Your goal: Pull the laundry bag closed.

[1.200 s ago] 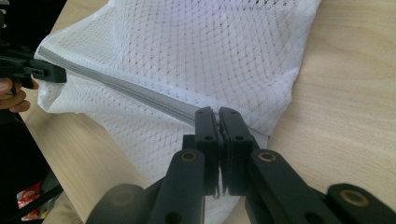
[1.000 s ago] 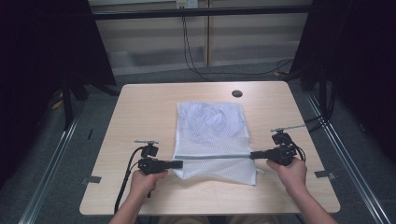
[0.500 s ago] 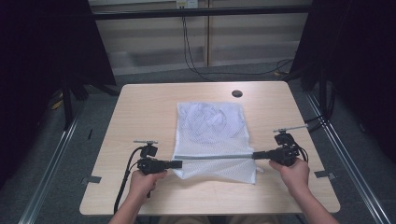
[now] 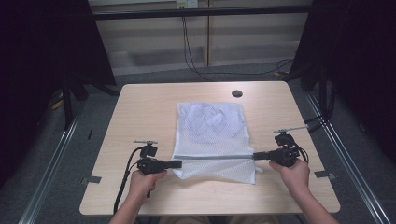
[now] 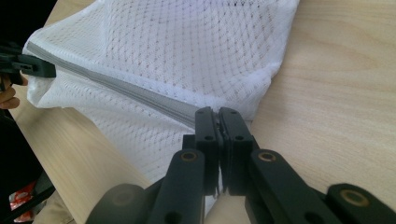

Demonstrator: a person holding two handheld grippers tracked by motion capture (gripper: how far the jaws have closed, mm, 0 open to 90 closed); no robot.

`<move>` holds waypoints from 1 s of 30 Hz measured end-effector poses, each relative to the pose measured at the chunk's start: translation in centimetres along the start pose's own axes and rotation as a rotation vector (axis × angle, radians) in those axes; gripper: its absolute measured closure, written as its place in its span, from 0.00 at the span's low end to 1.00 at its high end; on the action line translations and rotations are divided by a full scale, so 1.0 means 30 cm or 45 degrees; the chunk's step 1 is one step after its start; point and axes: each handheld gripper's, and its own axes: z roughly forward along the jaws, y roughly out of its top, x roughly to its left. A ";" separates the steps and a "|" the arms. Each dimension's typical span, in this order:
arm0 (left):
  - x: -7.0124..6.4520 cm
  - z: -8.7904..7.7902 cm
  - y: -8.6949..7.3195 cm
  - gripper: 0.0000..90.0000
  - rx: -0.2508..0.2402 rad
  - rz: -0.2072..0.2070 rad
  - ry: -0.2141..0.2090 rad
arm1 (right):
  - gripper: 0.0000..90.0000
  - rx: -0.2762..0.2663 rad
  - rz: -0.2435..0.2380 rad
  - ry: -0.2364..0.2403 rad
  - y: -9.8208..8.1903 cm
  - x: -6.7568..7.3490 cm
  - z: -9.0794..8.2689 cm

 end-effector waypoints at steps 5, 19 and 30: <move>-0.007 0.000 -0.001 0.97 -0.006 0.026 0.018 | 0.97 -0.007 0.002 0.003 0.000 0.000 0.000; -0.019 -0.024 0.008 0.60 0.010 0.089 0.151 | 0.84 -0.039 -0.041 -0.055 -0.006 0.010 -0.006; -0.046 -0.055 0.021 0.23 -0.003 0.271 0.456 | 0.44 -0.130 -0.109 -0.185 -0.014 0.005 -0.037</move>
